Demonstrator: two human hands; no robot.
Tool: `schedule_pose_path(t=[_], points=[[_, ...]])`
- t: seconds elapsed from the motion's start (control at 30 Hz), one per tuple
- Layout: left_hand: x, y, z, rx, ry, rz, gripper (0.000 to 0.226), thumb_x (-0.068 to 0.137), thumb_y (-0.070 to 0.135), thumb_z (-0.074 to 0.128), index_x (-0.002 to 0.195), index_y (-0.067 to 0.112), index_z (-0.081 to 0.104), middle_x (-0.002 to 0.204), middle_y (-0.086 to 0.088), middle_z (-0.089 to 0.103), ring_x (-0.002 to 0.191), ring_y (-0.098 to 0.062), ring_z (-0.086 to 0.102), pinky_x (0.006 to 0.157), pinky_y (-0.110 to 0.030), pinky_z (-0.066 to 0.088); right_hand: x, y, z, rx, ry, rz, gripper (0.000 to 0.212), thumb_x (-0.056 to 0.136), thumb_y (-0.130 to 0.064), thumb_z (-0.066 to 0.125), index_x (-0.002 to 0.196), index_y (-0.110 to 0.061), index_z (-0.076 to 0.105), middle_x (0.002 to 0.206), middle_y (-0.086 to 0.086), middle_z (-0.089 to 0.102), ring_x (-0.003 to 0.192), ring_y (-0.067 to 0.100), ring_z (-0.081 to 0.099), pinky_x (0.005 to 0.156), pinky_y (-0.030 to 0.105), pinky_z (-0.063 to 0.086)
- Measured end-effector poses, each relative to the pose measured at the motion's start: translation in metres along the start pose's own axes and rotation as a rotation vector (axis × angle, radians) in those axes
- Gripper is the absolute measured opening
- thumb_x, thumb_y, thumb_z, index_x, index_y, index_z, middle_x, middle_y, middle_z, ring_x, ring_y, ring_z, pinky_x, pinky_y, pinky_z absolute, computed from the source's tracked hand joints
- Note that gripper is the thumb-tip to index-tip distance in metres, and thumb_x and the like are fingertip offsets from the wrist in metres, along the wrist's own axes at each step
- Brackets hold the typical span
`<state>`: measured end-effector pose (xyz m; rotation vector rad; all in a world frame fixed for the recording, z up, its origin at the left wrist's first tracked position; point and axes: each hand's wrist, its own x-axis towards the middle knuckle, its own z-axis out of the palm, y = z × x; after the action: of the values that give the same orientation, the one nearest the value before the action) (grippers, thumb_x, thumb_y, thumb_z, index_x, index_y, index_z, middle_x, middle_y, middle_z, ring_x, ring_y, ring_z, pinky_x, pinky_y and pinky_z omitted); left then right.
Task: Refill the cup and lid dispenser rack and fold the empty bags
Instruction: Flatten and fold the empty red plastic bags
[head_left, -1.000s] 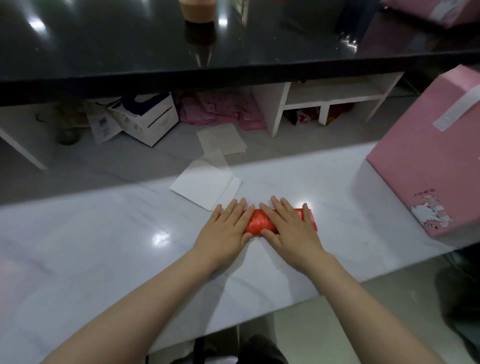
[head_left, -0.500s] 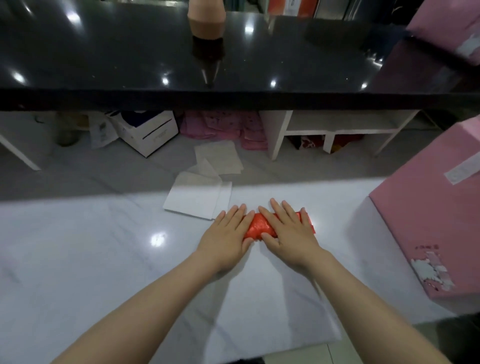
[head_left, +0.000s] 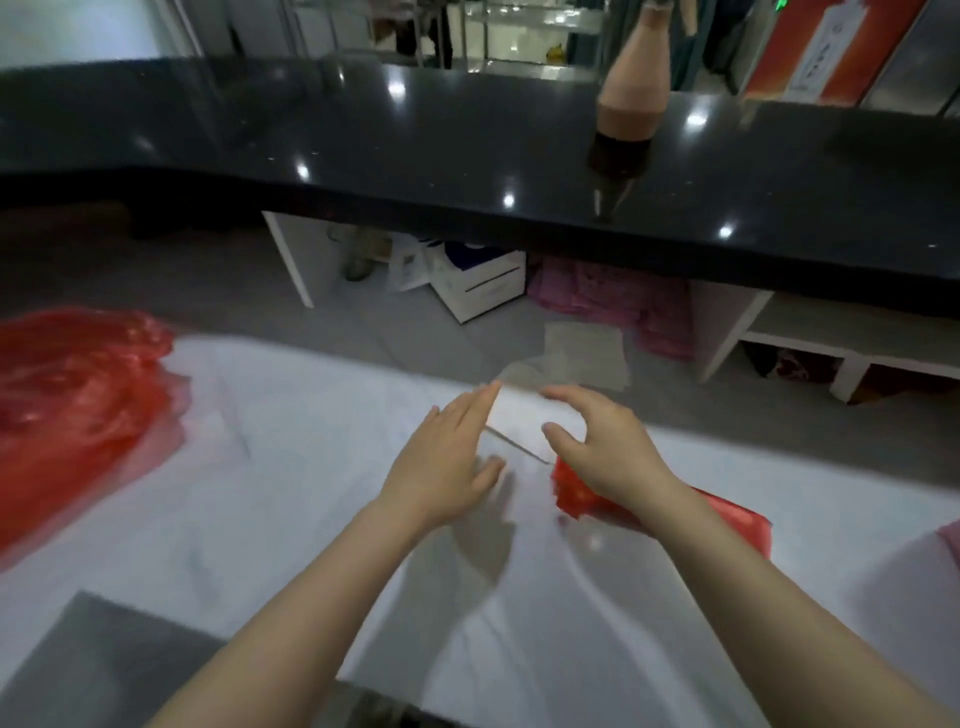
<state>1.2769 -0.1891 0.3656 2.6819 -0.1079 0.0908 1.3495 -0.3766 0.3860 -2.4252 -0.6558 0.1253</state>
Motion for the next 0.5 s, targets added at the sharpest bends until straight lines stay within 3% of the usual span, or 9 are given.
schedule_pose_path(t=[0.1, 0.2, 0.5], points=[[-0.041, -0.047, -0.024, 0.008, 0.080, -0.126, 0.071, 0.096, 0.035, 0.049, 0.153, 0.025, 0.009, 0.160, 0.009, 0.011, 0.147, -0.010, 0.010, 0.117, -0.028, 0.008, 0.014, -0.047, 0.028, 0.028, -0.086, -0.100, 0.041, 0.092, -0.026, 0.060, 0.132, -0.023, 0.055, 0.135, -0.007, 0.056, 0.124, 0.012, 0.050, 0.093, 0.011, 0.029], [-0.083, -0.088, -0.051, 0.002, 0.141, -0.208, 0.066, 0.096, 0.035, 0.050, 0.152, 0.029, 0.015, 0.160, 0.010, 0.013, 0.146, -0.009, 0.012, 0.116, -0.025, 0.009, 0.025, -0.094, 0.060, 0.044, -0.156, -0.170, 0.040, 0.093, -0.029, 0.057, 0.133, -0.026, 0.053, 0.137, -0.011, 0.053, 0.127, 0.009, 0.046, 0.100, 0.016, 0.030], [-0.227, -0.222, -0.143, -0.028, 0.503, -0.498, 0.050, 0.089, 0.014, 0.062, 0.137, 0.018, 0.050, 0.141, 0.000, 0.049, 0.131, -0.018, 0.043, 0.107, -0.025, 0.027, 0.051, -0.255, 0.175, -0.024, -0.357, -0.409, 0.040, 0.094, -0.031, 0.054, 0.134, -0.026, 0.052, 0.137, -0.011, 0.053, 0.128, 0.008, 0.045, 0.104, 0.020, 0.030]])
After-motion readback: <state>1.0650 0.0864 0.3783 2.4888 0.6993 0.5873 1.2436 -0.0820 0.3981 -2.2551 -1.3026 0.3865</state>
